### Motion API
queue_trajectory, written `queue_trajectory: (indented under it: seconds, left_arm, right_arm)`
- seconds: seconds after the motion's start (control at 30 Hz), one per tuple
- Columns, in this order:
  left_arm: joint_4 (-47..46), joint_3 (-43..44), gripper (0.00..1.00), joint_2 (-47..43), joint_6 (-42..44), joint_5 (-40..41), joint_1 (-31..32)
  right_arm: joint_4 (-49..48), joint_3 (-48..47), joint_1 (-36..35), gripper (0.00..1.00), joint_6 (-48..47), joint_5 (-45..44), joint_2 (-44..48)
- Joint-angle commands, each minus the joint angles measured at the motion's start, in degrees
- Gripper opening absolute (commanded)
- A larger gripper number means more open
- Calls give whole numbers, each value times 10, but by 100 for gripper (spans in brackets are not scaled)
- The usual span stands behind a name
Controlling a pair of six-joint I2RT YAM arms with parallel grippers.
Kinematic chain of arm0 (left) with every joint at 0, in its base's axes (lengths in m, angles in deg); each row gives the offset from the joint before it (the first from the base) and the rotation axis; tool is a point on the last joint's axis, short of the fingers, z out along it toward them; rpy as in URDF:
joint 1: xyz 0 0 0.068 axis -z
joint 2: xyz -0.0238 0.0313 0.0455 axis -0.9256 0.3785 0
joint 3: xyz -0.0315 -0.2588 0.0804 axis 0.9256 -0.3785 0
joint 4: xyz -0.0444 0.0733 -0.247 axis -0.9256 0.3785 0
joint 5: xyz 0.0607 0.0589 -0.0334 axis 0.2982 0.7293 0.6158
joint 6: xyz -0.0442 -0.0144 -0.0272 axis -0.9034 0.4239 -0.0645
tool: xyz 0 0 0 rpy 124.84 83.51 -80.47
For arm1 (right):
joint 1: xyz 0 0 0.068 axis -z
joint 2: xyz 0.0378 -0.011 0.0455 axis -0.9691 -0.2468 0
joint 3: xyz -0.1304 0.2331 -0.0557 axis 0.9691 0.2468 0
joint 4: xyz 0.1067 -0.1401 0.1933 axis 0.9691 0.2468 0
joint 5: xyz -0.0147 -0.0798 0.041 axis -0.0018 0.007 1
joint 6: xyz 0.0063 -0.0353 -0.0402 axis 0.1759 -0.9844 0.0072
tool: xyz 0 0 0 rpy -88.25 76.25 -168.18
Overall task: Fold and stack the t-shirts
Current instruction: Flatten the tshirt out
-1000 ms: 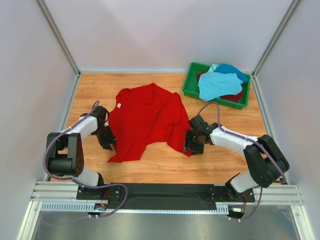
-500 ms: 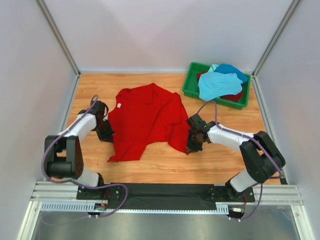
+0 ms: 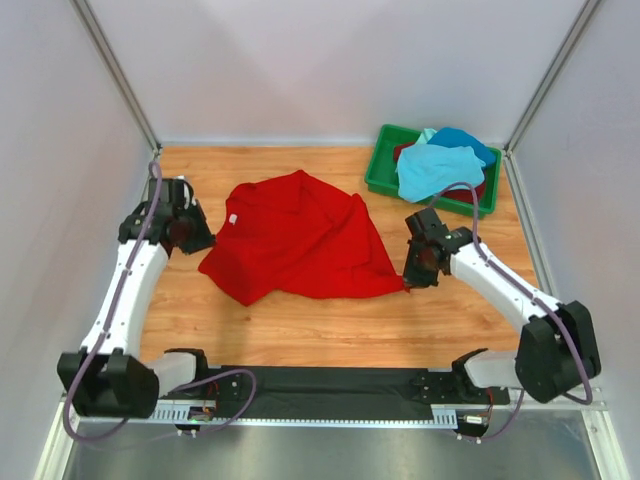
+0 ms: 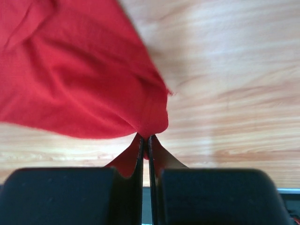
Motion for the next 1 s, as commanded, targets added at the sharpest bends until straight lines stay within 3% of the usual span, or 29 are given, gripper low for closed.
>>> queue_trajectory:
  seconds: [0.0, 0.13, 0.23, 0.27, 0.37, 0.4, 0.43, 0.47, 0.57, 0.63, 0.7, 0.8, 0.97]
  left_arm:
    - [-49, 52, 0, 76, 18, -28, 1]
    - [-81, 139, 0, 226, 32, -81, 1]
    - [-48, 258, 0, 350, 47, -120, 5]
    - [-12, 318, 6, 394, 65, -101, 15]
    - [39, 359, 26, 413, 85, -42, 20]
    - [41, 348, 37, 392, 87, 2, 15]
    - [39, 331, 40, 374, 87, 12, 10]
    - [24, 288, 45, 334, 89, 17, 4]
    - [1, 201, 52, 264, 81, 17, -28]
    - [-30, 141, 50, 239, 76, 3, -49]
    - [-45, 116, 39, 229, 82, -15, -57]
    - [-50, 109, 31, 266, 95, -17, -62]
    - [-66, 133, 33, 339, 115, -70, -82]
  right_arm:
    - [-13, -48, 35, 0, -48, -10, -47]
    - [-33, -99, 63, 0, -70, -6, -124]
    - [-35, -123, 82, 0, -89, -16, -160]
    - [-32, -129, 88, 0, -95, -21, -172]
    - [-20, -140, 98, 2, -121, -50, -184]
    - [-15, -143, 98, 9, -128, -56, -189]
    - [-4, -145, 98, 15, -133, -65, -189]
    - [-1, -145, 97, 28, -139, -67, -183]
    - [5, -136, 96, 43, -141, -62, -156]
    - [4, -135, 91, 46, -141, -39, -142]
    - [2, -132, 80, 47, -142, -17, -124]
    - [6, -125, 78, 47, -131, 14, -109]
    - [-10, -93, 78, 49, -114, 63, -82]
